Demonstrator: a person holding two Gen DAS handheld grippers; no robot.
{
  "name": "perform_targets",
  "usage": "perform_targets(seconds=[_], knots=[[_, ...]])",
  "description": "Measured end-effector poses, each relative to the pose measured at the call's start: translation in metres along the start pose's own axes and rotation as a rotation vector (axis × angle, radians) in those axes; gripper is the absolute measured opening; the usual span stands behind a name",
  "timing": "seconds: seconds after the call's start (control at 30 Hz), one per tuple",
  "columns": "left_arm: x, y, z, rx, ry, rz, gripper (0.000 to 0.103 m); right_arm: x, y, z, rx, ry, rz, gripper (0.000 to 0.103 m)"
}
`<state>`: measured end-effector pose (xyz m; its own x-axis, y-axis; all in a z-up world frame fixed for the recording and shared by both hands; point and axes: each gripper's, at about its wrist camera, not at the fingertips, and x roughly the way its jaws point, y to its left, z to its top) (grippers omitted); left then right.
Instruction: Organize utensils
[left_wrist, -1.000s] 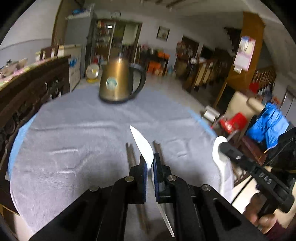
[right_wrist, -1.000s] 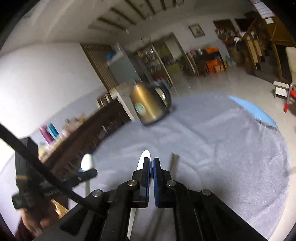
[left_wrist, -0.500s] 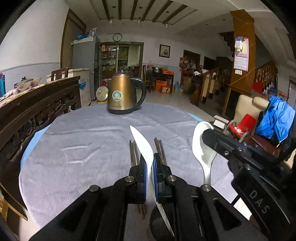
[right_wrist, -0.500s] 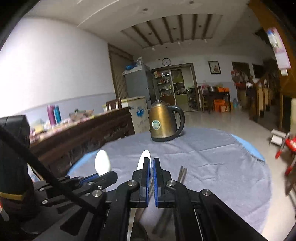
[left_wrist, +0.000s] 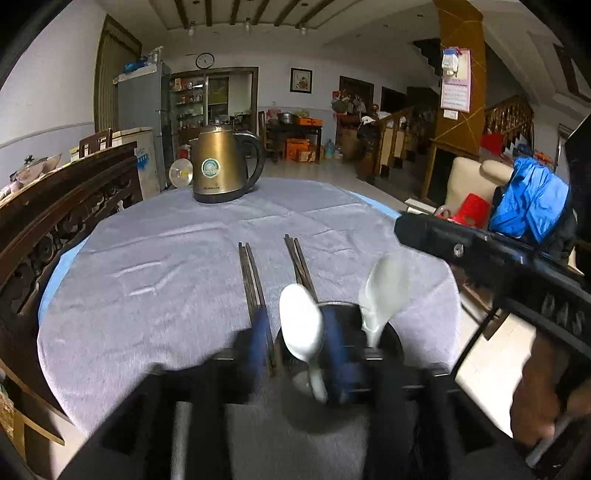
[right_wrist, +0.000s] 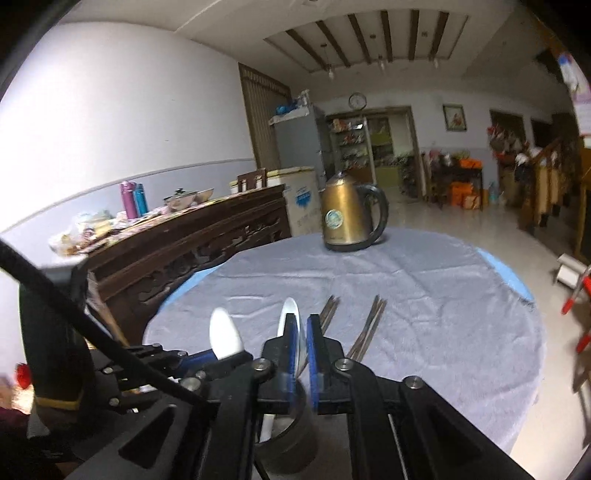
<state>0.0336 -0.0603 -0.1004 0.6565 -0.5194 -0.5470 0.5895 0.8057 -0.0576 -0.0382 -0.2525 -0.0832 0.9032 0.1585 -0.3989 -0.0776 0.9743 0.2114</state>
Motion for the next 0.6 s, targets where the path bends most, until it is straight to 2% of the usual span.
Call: perform_targets(seconds=[0.03,0.1,0.2,0.4,0.6], knots=[[-0.009,0.002,-0.001,-0.007,-0.018,0.005,0.055,-0.003,-0.004,0.002,0.017,-0.002,-0.002,0.032],[-0.019,0.005,0.000,0.003,-0.038,0.030,0.055,-0.012,-0.010,0.003,0.053,-0.018,0.006,0.047],[-0.025,0.018,0.003,-0.029,-0.048,0.056,0.056,-0.021,-0.028,0.005,0.118,-0.065,-0.032,0.047],[-0.017,0.048,0.013,-0.105,-0.041,0.104,0.056,-0.012,-0.066,-0.001,0.247,-0.015,-0.082,0.046],[0.006,0.071,0.018,-0.132,-0.006,0.150,0.056,0.002,-0.087,-0.010,0.303,0.034,-0.105,0.046]])
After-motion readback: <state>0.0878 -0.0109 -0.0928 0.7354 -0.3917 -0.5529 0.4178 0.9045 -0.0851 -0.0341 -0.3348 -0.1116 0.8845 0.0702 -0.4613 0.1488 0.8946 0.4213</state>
